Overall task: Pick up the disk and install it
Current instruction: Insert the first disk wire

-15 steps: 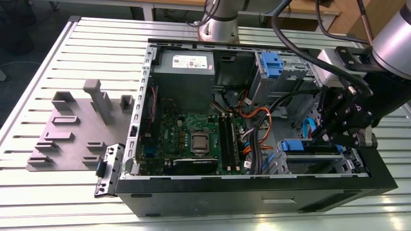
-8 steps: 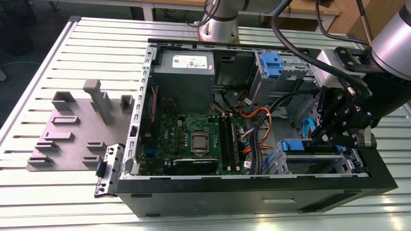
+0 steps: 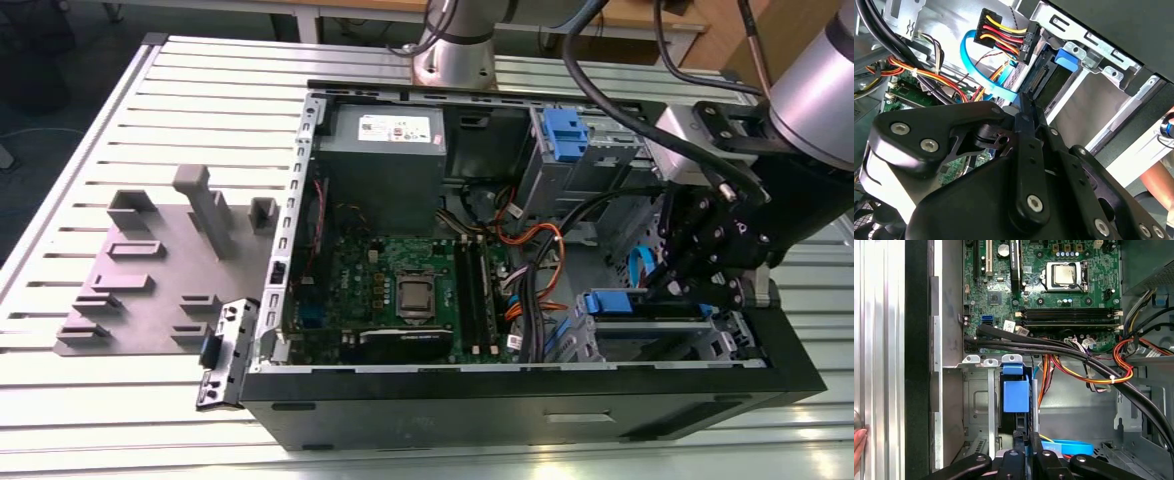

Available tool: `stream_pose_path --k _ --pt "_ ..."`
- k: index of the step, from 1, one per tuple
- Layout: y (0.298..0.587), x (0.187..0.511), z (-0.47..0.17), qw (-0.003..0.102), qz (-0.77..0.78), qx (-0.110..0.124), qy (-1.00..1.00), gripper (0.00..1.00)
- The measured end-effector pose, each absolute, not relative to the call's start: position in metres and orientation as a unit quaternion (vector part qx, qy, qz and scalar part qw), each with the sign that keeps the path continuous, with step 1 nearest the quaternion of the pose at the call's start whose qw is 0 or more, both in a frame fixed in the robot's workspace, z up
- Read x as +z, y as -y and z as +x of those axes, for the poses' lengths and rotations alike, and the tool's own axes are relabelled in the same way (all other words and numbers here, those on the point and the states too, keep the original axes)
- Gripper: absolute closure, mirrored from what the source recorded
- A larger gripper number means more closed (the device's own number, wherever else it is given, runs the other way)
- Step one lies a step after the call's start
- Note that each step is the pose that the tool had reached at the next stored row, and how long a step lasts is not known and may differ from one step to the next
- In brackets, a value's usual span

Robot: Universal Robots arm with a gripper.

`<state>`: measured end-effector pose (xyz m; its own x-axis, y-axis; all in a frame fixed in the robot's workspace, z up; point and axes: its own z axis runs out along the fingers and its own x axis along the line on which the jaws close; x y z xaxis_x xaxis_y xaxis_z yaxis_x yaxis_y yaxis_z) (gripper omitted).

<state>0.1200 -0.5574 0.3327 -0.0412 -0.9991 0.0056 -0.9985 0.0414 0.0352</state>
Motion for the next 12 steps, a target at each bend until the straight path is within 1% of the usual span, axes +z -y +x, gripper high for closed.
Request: stream_pose_path --k 8,10,11,12 --pt "0.5574 0.3314 0.12 0.014 0.692 -0.011 0.721 0.84" --pt "0.5574 0.3312 0.12 0.014 0.692 -0.011 0.721 0.83" --pt "0.5574 0.3311 0.12 0.014 0.692 -0.011 0.721 0.77" --pt "0.5574 0.3312 0.12 0.014 0.692 -0.011 0.721 0.77"
